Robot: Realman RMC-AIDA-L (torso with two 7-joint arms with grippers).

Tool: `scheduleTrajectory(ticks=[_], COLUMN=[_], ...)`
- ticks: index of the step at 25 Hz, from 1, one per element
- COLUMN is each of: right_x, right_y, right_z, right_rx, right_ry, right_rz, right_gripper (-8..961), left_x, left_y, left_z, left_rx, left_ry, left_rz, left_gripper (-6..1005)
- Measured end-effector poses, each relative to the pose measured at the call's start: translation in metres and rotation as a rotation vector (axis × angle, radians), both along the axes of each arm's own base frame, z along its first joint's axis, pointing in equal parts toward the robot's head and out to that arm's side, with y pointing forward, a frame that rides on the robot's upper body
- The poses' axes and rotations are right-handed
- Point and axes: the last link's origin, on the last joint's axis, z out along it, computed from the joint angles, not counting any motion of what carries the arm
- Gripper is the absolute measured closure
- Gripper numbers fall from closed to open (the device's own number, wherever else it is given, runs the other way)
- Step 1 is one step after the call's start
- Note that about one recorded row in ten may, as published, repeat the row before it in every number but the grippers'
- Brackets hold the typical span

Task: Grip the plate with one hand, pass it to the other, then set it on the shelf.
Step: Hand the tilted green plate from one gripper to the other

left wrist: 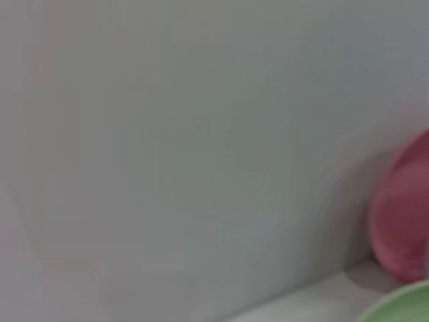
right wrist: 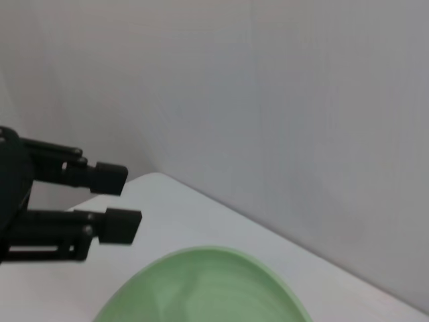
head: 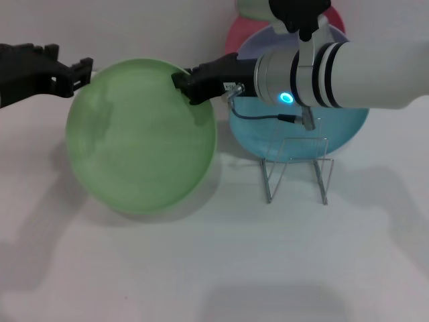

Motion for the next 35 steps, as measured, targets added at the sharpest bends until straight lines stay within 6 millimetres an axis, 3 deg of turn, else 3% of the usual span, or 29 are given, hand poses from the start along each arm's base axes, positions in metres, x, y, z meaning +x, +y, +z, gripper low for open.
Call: scheduleTrajectory(ticks=[7, 15, 21, 25, 27, 30, 35], right_x=[-0.001, 0.003, 0.011, 0.022, 0.032, 0.047, 0.065], right_y=[-0.002, -0.005, -0.028, -0.043, -0.049, -0.057, -0.071], right_z=[0.015, 0.045, 0.065, 0.076, 0.079, 0.079, 0.078], right_rx=[0.056, 0.190, 0.294, 0.373, 0.411, 0.441, 0.463], right_ry=[-0.006, -0.023, 0.011, 0.046, 0.043, 0.024, 0.059], right_rz=[0.051, 0.154, 0.292, 0.387, 0.421, 0.471, 0.546], right_gripper=[899, 900, 901, 901, 901, 901, 902], left_x=[-0.007, -0.027, -0.057, -0.062, -0.083, -0.094, -0.101], left_y=[0.000, -0.005, -0.012, -0.012, -0.007, -0.006, -0.010], left_z=[0.023, 0.046, 0.040, 0.038, 0.023, 0.015, 0.005], left_rx=[0.176, 0.431, 0.634, 0.644, 0.650, 0.652, 0.649], left_ry=[0.030, -0.022, -0.123, -0.124, -0.159, -0.183, -0.212], left_rz=[-0.083, -0.121, -0.127, -0.120, -0.076, -0.051, -0.038], left_gripper=[412, 311, 150, 150, 150, 150, 150])
